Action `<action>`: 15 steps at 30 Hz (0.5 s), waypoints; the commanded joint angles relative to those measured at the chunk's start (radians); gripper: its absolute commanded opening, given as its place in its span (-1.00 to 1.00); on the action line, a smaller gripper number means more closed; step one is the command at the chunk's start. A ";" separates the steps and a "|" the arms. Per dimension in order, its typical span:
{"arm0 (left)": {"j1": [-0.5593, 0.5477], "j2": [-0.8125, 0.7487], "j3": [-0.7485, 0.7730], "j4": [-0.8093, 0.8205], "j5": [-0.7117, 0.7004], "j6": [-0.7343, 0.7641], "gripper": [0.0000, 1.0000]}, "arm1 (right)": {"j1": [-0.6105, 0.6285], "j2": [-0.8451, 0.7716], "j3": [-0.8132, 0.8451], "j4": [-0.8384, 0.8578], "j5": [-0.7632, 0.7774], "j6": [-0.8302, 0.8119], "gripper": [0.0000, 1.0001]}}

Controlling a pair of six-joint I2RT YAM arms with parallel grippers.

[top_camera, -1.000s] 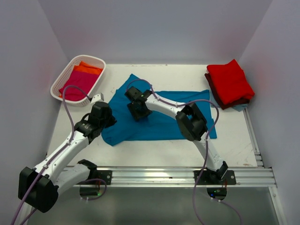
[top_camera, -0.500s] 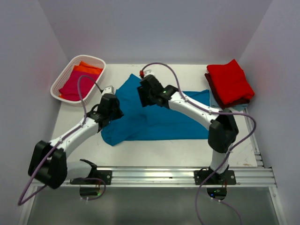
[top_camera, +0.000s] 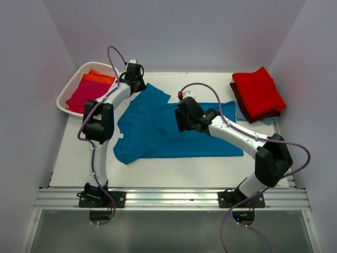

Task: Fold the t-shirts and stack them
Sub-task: Fold the flattened tshirt in 1/3 of the way

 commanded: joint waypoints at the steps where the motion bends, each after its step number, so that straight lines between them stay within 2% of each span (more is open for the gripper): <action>1: 0.001 0.115 0.160 -0.093 -0.032 0.077 -0.74 | -0.006 -0.102 -0.037 0.046 0.003 0.013 0.31; 3: 0.013 0.185 0.235 -0.097 -0.016 0.083 -0.70 | -0.008 -0.123 -0.063 0.048 -0.004 0.015 0.31; 6: 0.024 0.246 0.300 -0.078 0.010 0.091 -0.35 | -0.009 -0.137 -0.092 0.047 -0.006 0.019 0.31; 9: 0.033 0.266 0.301 -0.015 0.036 0.088 -0.16 | -0.012 -0.149 -0.115 0.045 -0.011 0.025 0.32; 15: 0.038 0.278 0.298 0.080 0.028 0.101 -0.06 | -0.019 -0.146 -0.126 0.039 -0.018 0.030 0.32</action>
